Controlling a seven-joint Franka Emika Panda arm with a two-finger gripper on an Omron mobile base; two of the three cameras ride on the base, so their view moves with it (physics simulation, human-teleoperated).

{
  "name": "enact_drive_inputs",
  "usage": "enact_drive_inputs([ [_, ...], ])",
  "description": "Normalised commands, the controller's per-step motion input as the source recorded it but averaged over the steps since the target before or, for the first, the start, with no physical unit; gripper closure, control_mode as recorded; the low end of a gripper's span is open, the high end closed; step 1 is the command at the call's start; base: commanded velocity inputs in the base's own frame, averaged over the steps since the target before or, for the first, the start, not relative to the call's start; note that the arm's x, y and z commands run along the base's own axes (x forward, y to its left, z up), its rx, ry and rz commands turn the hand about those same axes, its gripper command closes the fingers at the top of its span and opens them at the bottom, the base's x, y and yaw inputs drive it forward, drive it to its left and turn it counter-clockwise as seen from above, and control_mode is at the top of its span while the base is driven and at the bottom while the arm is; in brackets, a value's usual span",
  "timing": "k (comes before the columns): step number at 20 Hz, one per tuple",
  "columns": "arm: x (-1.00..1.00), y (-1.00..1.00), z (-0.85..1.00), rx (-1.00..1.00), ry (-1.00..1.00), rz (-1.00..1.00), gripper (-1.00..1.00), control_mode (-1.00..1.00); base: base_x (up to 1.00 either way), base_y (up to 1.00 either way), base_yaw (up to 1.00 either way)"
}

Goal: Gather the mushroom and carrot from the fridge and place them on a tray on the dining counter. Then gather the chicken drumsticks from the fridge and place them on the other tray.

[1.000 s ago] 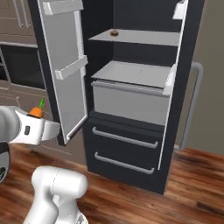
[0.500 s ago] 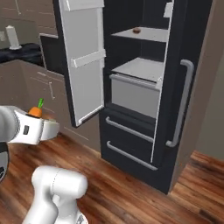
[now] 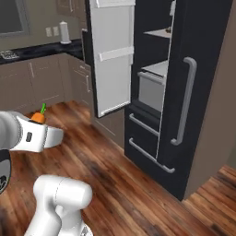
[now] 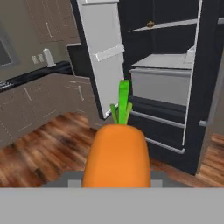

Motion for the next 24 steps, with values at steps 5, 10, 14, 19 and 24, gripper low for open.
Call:
enact_drive_inputs([
  [5, 0.0, 0.0, 0.0, 0.0, 0.0, 0.0, 1.0, 1.0, -0.89, -0.41, 0.44],
  [10, 0.0, 0.0, 0.0, 0.0, 0.0, 0.0, 1.0, 1.0, -0.87, -0.29, 0.42],
  [14, 0.0, 0.0, 0.0, 0.0, 0.0, 0.0, 1.0, 1.0, -0.88, -0.1, 0.38],
  [19, 0.0, 0.0, 0.0, 0.0, 0.0, 0.0, 1.0, 1.0, -0.99, 0.02, 0.35],
  [24, 0.0, 0.0, 0.0, 0.0, 0.0, 0.0, 1.0, 1.0, -0.63, 0.61, 0.17],
])
